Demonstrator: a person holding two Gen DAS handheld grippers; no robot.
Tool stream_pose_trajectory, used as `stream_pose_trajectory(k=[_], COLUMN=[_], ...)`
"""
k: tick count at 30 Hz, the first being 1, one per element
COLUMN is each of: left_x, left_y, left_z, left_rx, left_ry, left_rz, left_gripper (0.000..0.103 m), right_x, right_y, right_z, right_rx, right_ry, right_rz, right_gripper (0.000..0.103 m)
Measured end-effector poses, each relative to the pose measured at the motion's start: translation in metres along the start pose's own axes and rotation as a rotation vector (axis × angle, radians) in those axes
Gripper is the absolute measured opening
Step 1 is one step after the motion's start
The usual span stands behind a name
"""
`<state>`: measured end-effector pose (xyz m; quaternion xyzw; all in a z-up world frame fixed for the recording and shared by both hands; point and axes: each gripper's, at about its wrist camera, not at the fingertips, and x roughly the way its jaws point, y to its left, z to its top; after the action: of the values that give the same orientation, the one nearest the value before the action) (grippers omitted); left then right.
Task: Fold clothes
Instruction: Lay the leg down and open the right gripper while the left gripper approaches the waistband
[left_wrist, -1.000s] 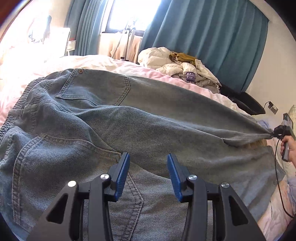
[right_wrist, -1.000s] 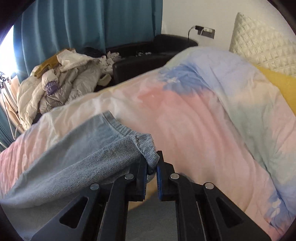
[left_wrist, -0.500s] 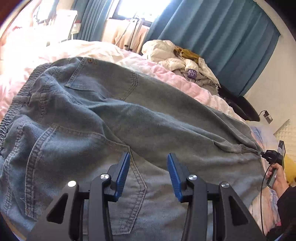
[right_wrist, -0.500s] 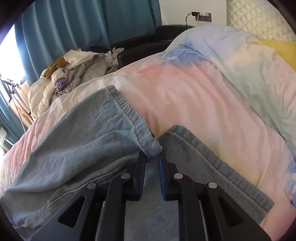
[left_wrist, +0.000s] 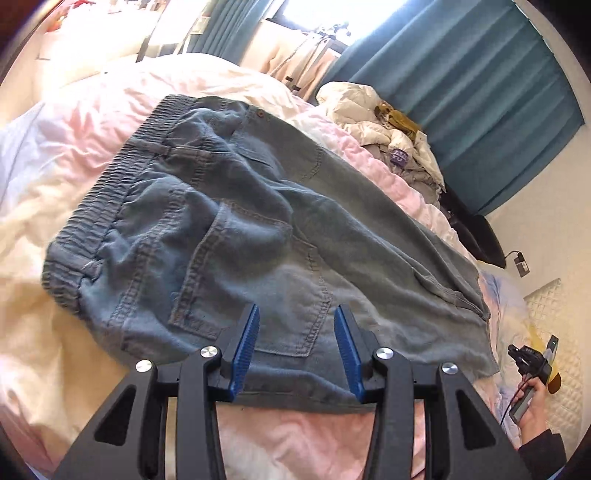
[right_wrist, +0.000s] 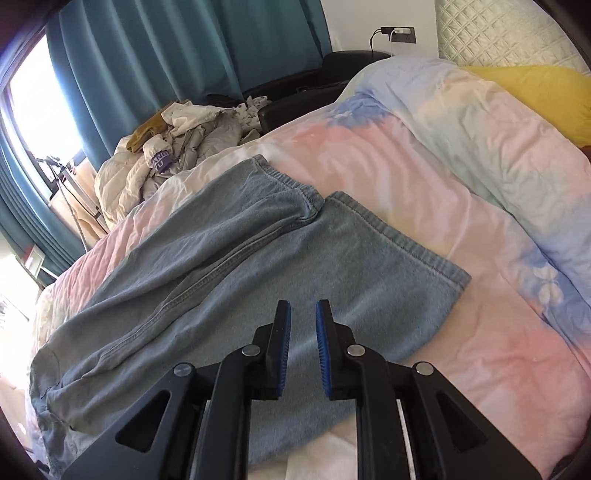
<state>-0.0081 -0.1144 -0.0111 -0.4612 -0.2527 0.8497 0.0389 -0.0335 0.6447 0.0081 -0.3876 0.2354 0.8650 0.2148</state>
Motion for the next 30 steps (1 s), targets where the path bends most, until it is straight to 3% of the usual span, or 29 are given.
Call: stream_pose_trajectory(k=[5,11,12,15,16,19,21,25,30], left_x=[-0.013,-0.014,-0.016,-0.014,-0.013,-0.008,-0.001,0.016,0.05], left_y=[0.034,0.071,0.074,0.086,0.09,0.104,0.113,0.124,0.142], left_z=[-0.01,-0.018,-0.018,-0.018,-0.018,-0.018,-0.02,-0.024,-0.03], left_rx=[-0.114,-0.254,-0.267,-0.316,-0.334,-0.389,-0.436,-0.495,-0.653], left_ry=[0.067,0.088,0.077,0.08,0.081,0.069,0.075,0.1,0.209], left_rz=[-0.005,-0.102,-0.099,-0.128,-0.138,-0.168,-0.2,-0.242,-0.287], left_gripper=[0.043,0.043,0.046,0.068,0.074,0.076,0.077,0.077,0.077], right_x=[-0.028,-0.036,-0.037,-0.032,-0.029,-0.02,-0.014,0.002,0.024], right_y=[-0.011,-0.034,-0.037,-0.046,-0.049,-0.061,-0.068,-0.082,-0.095], right_z=[-0.02,-0.044,-0.048,-0.06,-0.064,-0.073,-0.078,-0.084,-0.09], right_rx=[0.03,0.124,0.136,0.176,0.195,0.261,0.311,0.391,0.453], right_ry=[0.01,0.038,0.038,0.057,0.066,0.078,0.08,0.086,0.093], right_rz=[-0.037,-0.04,-0.049,-0.065,-0.061,-0.037,-0.024,-0.001,-0.002], right_gripper=[0.013,0.013,0.013,0.014,0.016,0.045,0.051,0.052,0.052])
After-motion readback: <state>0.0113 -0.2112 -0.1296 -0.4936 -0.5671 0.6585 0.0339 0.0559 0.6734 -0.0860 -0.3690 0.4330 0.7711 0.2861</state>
